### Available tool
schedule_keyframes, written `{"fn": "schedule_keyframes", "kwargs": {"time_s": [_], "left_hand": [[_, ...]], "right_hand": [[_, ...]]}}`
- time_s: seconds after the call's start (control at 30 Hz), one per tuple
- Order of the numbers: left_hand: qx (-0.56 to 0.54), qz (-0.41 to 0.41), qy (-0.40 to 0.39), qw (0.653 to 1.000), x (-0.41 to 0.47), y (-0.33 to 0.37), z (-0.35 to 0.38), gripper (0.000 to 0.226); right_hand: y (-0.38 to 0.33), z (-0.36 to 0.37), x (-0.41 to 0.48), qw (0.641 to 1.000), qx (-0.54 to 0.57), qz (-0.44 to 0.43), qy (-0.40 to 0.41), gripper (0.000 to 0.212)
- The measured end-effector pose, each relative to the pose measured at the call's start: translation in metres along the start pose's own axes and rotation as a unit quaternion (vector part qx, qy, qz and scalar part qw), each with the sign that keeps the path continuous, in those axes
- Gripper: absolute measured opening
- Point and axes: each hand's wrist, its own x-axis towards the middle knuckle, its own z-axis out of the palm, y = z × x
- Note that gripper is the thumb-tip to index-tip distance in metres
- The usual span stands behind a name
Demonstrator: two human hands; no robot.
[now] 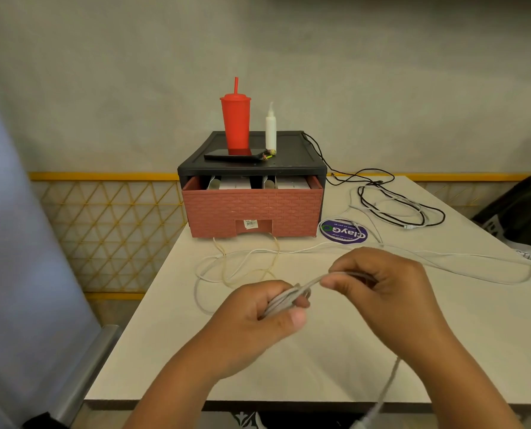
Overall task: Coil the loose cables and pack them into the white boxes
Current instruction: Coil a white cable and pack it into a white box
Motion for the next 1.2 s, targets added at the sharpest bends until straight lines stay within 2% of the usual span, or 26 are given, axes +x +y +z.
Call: {"fn": "schedule_keyframes", "kwargs": {"time_s": [0.07,0.13,0.23,0.3,0.4,0.5,0.6,0.67,0.73,0.8,0.87,0.93,1.0,1.2], "left_hand": [[-0.009,0.002,-0.001,1.0,-0.002,0.004,-0.004,0.025],[-0.1,-0.01,0.015,0.995,-0.005,0.006,-0.007,0.021],[-0.334,-0.025,0.056,0.941,-0.007,0.006,-0.015,0.04],[-0.416,-0.031,0.085,0.905,-0.005,0.005,-0.02,0.045],[-0.479,-0.045,0.112,0.869,-0.002,0.004,-0.023,0.046],[-0.509,-0.047,0.13,0.85,0.0,0.004,-0.022,0.047],[-0.53,-0.043,0.127,0.837,0.0,0.002,-0.022,0.045],[-0.542,-0.046,0.11,0.832,0.0,0.001,-0.021,0.041],[-0.555,-0.051,0.089,0.825,0.0,0.002,-0.017,0.039],[-0.567,-0.06,0.079,0.818,0.002,0.003,-0.01,0.036],[-0.574,-0.074,0.081,0.811,0.003,0.004,-0.003,0.03],[-0.587,-0.08,0.06,0.803,0.003,0.004,0.001,0.031],[-0.603,-0.079,0.028,0.793,0.003,0.002,0.002,0.031],[-0.643,-0.07,-0.072,0.759,0.003,-0.004,0.002,0.018]], "right_hand": [[0.005,-0.001,0.002,1.0,0.013,0.018,0.022,0.01],[0.014,-0.001,0.001,0.999,0.013,0.031,0.039,0.011],[0.032,0.004,-0.004,0.997,0.008,0.051,0.061,0.01],[0.04,0.009,-0.01,0.995,0.004,0.082,0.053,0.012],[0.049,0.016,-0.016,0.989,-0.07,0.125,-0.021,0.012],[0.053,0.018,-0.019,0.969,-0.135,0.182,-0.103,0.015],[0.048,0.017,-0.017,0.96,-0.121,0.23,-0.103,0.017],[0.044,0.017,-0.015,0.956,-0.018,0.289,-0.055,0.02],[0.034,0.017,-0.012,0.916,0.191,0.351,0.013,0.021],[0.022,0.019,-0.01,0.837,0.387,0.383,0.053,0.022],[0.012,0.023,-0.007,0.763,0.508,0.393,0.073,0.021],[0.006,0.027,-0.006,0.713,0.574,0.395,0.081,0.02],[0.004,0.029,-0.005,0.681,0.608,0.398,0.084,0.017],[0.003,0.033,-0.008,0.643,0.64,0.418,0.047,0.014]]}}
